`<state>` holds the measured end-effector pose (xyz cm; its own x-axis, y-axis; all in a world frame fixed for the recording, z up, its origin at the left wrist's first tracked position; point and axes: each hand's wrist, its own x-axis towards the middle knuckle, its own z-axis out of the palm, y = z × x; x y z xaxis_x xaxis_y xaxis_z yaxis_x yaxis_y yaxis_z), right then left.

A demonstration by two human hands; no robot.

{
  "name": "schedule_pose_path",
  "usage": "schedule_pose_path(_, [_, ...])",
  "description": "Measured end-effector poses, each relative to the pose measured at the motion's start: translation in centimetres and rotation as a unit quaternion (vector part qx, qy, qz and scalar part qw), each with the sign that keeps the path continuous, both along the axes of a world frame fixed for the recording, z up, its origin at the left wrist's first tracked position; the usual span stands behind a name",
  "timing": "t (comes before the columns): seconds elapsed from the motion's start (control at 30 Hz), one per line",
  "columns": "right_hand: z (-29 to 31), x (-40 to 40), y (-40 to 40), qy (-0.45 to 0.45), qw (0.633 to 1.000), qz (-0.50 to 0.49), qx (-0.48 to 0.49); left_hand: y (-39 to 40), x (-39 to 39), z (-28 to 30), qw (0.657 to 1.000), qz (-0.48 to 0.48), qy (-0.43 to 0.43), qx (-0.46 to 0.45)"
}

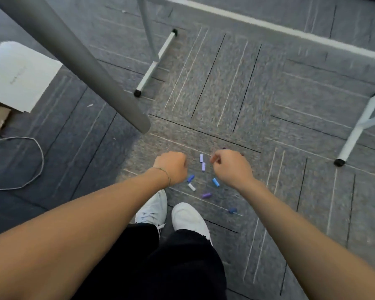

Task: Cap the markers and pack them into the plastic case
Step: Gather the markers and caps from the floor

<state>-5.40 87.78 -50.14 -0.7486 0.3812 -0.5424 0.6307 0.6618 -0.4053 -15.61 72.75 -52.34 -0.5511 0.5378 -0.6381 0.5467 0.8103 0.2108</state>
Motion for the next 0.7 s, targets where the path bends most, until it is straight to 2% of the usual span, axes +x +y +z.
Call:
schedule_pose_path(0.13, [-5.5, -0.5, 0.8, -0.036, 0.999, -0.017, 0.001, 0.9, 0.7, -6.3, 1.000, 0.001, -0.006, -0.025])
schedule_pose_path(0.3, [-10.0, -0.2, 1.0, -0.069, 0.997, -0.017, 0.017, 1.8, 1.7, -12.3, 0.997, 0.072, -0.024, 0.006])
schedule_pose_path(0.53, [-13.0, -1.5, 1.7, -0.070, 0.996, -0.044, 0.039, 1.8, 1.9, -15.7, 0.997, 0.071, -0.004, 0.025])
schedule_pose_path(0.7, [-14.1, -2.6, 1.6, -0.062, 0.996, -0.038, 0.045, 1.1, 1.9, -16.5, 0.987, 0.094, -0.030, 0.128])
